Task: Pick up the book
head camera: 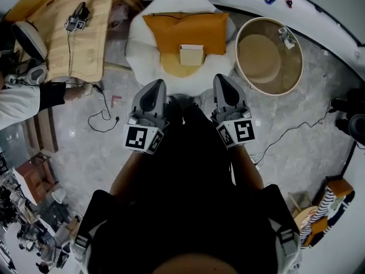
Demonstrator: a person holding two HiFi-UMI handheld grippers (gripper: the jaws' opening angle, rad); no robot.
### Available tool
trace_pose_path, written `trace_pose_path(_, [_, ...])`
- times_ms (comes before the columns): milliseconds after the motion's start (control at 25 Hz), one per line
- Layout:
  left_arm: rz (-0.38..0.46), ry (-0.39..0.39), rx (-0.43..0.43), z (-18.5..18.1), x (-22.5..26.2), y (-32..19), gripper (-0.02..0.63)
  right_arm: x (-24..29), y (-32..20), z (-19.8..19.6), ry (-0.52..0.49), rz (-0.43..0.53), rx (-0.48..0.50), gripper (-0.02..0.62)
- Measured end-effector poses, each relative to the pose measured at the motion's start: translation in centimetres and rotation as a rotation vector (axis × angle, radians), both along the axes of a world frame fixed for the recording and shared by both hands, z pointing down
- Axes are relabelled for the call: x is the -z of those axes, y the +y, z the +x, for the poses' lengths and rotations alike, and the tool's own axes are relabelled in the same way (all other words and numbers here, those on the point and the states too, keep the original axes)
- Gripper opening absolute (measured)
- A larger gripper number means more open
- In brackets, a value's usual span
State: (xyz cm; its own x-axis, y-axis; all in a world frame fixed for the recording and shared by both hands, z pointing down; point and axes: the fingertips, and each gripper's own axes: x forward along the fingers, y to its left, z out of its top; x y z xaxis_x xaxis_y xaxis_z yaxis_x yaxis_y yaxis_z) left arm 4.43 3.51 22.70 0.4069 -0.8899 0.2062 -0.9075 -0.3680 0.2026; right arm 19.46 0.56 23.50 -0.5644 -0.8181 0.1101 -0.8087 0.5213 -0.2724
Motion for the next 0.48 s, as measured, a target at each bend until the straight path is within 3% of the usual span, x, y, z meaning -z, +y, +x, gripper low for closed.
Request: trace_pose_path(480, [-0.029, 0.024, -0.002, -2.3, -2.2, -5.6, 0.008, -3.8, -4.9, -3.3, 0.071, -0.077, 0.050, 0.003])
